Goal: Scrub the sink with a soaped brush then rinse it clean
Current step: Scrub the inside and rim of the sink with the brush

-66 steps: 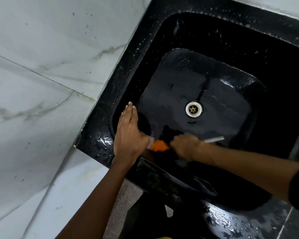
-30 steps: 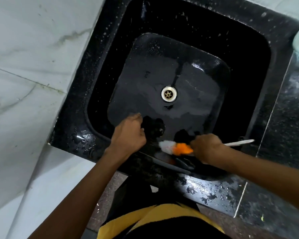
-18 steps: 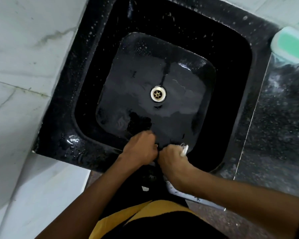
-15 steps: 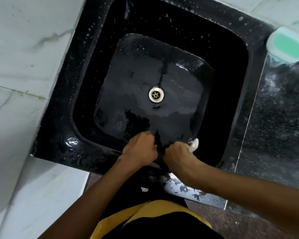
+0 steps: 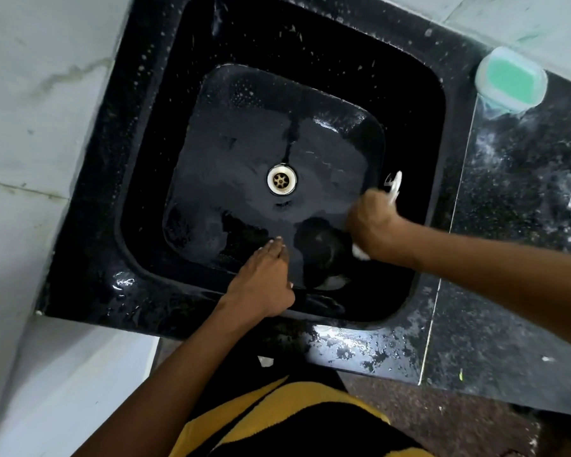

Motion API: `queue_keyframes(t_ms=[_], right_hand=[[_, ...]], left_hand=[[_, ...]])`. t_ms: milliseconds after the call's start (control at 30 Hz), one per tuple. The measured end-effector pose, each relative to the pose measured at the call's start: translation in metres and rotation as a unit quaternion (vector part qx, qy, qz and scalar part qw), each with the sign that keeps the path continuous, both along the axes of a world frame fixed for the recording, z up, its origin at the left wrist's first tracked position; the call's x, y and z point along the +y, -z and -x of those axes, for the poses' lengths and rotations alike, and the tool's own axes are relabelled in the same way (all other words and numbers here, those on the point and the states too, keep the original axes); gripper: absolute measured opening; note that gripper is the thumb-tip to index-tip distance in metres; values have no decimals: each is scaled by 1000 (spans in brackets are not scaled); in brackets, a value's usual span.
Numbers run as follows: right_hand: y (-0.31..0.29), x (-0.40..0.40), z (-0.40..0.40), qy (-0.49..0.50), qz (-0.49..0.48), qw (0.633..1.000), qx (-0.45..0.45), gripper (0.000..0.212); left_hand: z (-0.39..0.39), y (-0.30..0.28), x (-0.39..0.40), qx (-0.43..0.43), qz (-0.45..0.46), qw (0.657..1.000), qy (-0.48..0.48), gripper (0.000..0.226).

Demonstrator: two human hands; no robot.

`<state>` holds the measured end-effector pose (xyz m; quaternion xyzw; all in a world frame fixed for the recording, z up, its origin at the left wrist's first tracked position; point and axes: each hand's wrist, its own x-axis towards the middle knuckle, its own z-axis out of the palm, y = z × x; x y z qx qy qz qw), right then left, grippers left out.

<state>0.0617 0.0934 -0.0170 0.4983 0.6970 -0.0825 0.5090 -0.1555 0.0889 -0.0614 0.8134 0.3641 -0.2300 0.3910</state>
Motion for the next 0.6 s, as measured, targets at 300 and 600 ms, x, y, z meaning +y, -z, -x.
queue_keyframes(t_ms=[300, 600], right_hand=[[-11, 23, -30, 97, -15, 987, -124, 34], [-13, 95, -100, 278, -253, 921, -104, 27]], left_hand=[[-6, 7, -1, -41, -20, 997, 56, 88], [-8, 10, -1, -55, -11, 998, 34, 90]])
